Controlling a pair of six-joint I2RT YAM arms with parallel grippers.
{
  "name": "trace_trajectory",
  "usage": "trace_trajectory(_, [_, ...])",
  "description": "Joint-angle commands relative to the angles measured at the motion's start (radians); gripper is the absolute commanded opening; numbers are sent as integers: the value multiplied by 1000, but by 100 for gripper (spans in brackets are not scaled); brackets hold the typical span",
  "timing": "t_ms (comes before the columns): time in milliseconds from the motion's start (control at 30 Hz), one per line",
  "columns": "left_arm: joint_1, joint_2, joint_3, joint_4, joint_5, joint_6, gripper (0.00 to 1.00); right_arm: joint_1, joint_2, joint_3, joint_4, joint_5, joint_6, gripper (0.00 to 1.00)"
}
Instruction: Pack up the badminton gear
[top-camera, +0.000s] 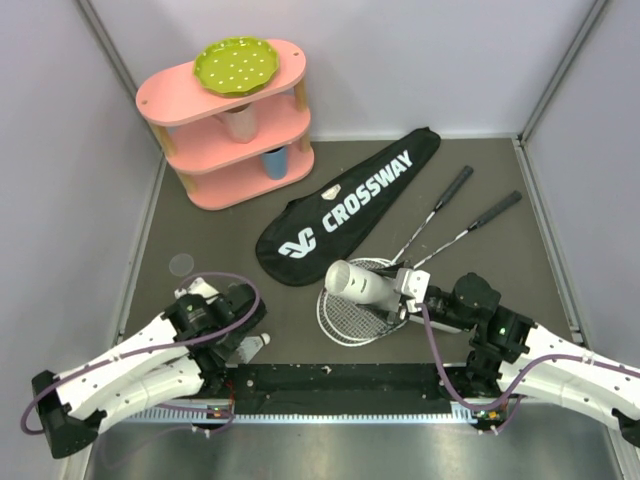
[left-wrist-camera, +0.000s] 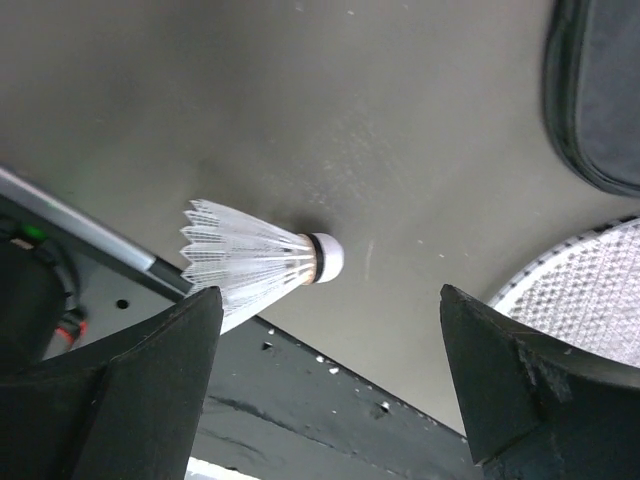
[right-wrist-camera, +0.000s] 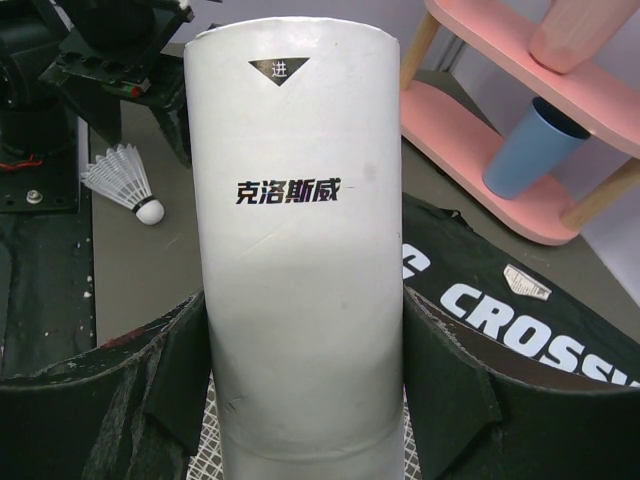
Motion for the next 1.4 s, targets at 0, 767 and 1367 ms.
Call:
trace_trajectory(0, [2,116,90,-223,-51,-69,95,10,-8,-5,62,1,-7,17])
trace_trajectory(767, [42,159,-20,0,130,36,90,10,-26,-27,69,10,-10,17])
trace_trajectory(1367, [73,-9,-5,301,-51,296,0,10,5,-27,63,23,-22,17])
